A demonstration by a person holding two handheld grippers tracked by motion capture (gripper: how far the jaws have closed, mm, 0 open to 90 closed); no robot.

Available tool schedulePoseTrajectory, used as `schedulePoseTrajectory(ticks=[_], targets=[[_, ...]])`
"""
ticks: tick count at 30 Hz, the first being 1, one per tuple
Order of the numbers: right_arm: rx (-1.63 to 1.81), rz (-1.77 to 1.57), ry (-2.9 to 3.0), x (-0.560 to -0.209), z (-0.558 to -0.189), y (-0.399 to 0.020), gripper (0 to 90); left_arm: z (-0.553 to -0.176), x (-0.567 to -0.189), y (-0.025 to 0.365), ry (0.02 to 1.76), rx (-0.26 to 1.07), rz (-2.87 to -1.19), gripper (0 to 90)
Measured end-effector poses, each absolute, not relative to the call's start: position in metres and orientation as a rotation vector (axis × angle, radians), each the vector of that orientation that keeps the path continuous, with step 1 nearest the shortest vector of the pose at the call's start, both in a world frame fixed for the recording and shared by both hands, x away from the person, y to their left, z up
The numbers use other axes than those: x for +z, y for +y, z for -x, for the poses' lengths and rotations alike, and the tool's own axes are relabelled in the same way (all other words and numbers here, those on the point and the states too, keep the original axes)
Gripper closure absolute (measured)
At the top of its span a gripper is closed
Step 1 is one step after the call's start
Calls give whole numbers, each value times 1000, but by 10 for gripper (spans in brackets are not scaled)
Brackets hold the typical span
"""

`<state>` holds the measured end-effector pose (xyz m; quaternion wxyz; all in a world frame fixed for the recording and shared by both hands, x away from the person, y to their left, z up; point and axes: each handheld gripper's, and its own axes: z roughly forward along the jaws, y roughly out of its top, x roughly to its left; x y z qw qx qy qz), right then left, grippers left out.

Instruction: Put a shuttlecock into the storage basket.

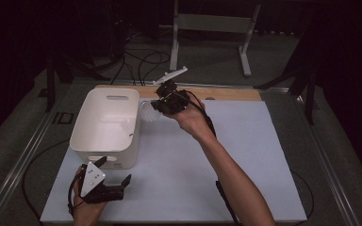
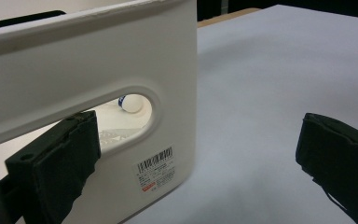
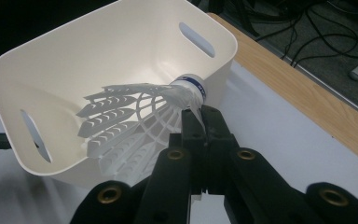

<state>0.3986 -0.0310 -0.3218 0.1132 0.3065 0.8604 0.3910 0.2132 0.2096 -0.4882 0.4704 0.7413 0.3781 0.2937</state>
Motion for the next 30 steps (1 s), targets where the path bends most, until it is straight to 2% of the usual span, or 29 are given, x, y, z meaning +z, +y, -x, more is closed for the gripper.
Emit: schedulePoseTrajectory(ticks=[30], targets=[[1198,-823,2543,-318,-398,-15,899,-213,-488,210,927,720,-1815,5]])
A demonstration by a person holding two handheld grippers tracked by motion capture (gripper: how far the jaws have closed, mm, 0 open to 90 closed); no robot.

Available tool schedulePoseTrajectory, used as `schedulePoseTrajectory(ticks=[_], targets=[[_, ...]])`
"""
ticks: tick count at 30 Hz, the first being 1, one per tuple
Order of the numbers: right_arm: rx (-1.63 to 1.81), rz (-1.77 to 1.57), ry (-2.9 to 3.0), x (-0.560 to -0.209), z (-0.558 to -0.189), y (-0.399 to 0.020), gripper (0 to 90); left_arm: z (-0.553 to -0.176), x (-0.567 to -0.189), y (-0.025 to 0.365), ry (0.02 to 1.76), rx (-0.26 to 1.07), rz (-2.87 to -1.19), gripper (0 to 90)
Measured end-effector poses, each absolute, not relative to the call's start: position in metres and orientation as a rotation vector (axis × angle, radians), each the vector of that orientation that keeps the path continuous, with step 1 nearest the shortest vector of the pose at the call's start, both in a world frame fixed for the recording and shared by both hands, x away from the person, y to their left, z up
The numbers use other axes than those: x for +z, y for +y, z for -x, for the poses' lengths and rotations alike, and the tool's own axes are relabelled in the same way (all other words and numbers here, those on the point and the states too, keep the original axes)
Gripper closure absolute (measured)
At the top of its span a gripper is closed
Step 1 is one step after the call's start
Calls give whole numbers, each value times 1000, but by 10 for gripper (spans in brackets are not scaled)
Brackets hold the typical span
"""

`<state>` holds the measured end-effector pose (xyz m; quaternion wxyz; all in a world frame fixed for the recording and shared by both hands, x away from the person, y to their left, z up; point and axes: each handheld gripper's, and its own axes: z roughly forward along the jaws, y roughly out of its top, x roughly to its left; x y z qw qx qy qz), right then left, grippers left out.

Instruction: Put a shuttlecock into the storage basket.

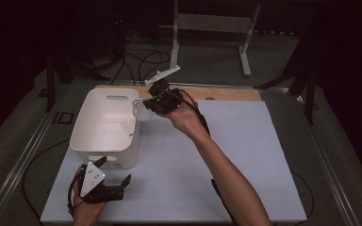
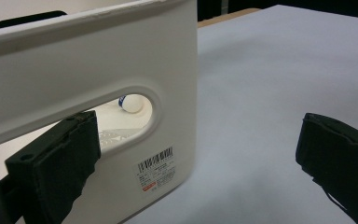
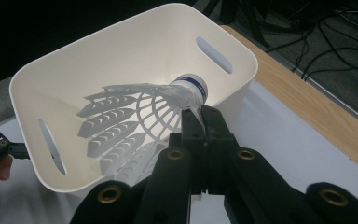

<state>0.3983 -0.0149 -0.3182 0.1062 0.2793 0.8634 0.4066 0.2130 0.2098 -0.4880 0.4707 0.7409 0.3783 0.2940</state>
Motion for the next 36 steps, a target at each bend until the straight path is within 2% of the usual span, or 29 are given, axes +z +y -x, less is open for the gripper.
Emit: schedulePoseTrajectory(ticks=[36], targets=[[1282,-740,2600,-324,-397,17,899,-213,-488,210,926,720,-1814,5]])
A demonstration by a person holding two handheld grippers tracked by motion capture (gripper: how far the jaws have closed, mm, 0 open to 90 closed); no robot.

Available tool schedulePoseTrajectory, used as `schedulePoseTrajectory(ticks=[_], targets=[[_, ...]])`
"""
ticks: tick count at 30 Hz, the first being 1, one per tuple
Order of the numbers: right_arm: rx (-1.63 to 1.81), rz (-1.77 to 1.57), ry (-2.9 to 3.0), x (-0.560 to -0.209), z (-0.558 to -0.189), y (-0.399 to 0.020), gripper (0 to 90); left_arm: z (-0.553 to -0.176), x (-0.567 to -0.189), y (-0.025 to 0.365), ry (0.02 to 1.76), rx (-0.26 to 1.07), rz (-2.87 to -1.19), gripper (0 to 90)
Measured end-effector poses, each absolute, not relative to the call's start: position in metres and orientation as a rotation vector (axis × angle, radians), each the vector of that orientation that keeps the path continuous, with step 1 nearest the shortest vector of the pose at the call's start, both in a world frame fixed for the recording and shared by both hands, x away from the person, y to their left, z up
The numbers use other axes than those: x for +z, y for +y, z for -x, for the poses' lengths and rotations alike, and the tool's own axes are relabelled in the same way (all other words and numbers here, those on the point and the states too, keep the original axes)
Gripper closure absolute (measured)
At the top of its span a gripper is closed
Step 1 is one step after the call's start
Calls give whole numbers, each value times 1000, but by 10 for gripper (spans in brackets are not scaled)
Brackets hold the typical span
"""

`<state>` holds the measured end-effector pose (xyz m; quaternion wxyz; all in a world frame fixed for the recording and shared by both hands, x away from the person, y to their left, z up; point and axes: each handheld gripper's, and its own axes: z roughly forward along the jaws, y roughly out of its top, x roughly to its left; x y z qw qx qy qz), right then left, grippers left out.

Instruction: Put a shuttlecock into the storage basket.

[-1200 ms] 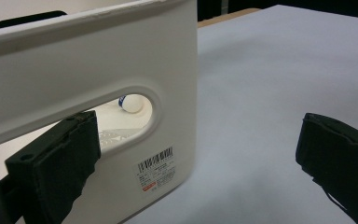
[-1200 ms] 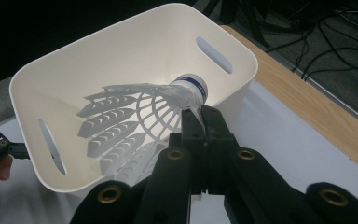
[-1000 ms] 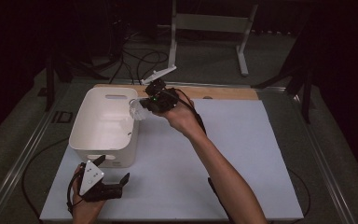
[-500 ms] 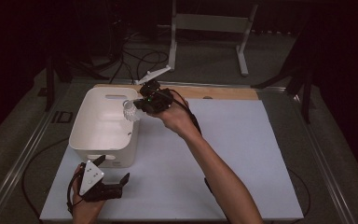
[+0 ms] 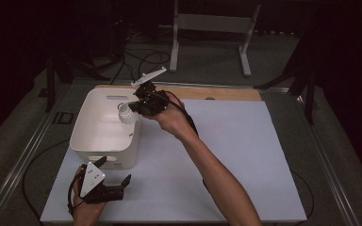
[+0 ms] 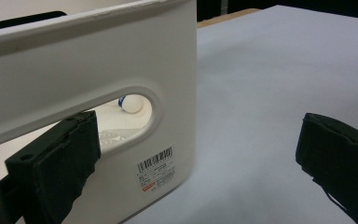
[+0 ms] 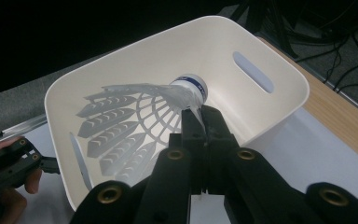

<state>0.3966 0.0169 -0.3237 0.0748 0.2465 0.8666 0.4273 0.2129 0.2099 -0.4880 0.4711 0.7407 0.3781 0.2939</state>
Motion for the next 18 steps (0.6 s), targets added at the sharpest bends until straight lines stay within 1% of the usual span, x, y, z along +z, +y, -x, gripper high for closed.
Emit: schedulePoseTrajectory(ticks=[18], targets=[[1297,-711,2633,-332,-396,36,895,-212,-488,211,921,725,-1812,5]])
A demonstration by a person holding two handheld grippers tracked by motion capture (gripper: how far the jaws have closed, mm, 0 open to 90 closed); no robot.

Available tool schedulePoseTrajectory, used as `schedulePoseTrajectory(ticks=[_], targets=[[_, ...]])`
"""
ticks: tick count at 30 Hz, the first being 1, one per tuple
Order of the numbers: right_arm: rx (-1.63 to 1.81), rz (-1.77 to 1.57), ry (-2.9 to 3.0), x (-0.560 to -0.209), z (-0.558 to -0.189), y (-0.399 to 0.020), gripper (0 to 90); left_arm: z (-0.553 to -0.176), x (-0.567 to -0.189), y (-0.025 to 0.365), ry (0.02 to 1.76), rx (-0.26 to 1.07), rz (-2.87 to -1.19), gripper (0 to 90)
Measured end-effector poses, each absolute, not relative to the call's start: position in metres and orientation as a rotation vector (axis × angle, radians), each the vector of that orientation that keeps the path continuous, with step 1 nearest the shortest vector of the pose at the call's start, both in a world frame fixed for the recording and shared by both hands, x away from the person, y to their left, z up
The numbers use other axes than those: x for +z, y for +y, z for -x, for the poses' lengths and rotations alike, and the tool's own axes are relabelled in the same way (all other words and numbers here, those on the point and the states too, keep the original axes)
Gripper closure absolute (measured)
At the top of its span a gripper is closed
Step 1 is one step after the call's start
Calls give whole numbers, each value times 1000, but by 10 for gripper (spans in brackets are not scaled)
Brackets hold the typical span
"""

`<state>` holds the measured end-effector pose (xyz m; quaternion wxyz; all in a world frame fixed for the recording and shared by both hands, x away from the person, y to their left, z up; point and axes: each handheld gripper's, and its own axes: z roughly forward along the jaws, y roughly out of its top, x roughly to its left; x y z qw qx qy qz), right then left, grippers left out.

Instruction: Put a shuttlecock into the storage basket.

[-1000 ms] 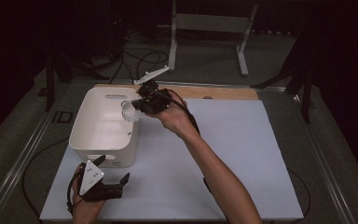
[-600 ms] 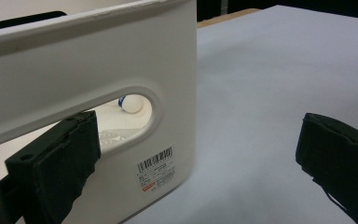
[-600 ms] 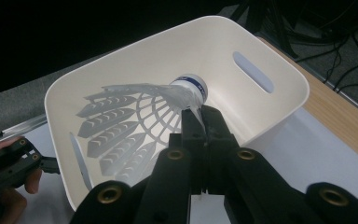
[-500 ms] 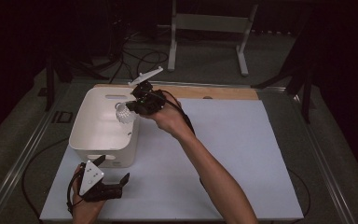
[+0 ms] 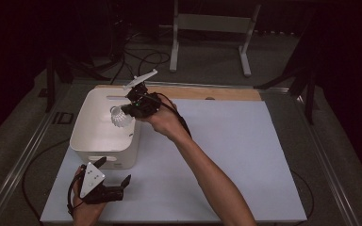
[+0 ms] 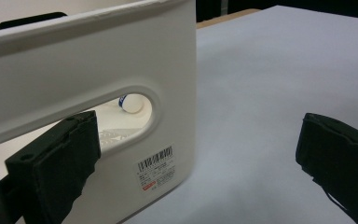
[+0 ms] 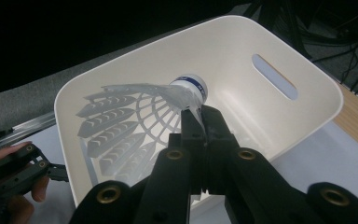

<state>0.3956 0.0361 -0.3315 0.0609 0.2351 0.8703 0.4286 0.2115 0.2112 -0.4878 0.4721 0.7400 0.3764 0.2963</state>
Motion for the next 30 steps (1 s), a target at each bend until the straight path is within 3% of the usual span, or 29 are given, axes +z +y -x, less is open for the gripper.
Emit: schedulePoseTrajectory(ticks=[30], targets=[[1295,-726,2642,-339,-397,54,894,-211,-488,212,922,726,-1811,5]])
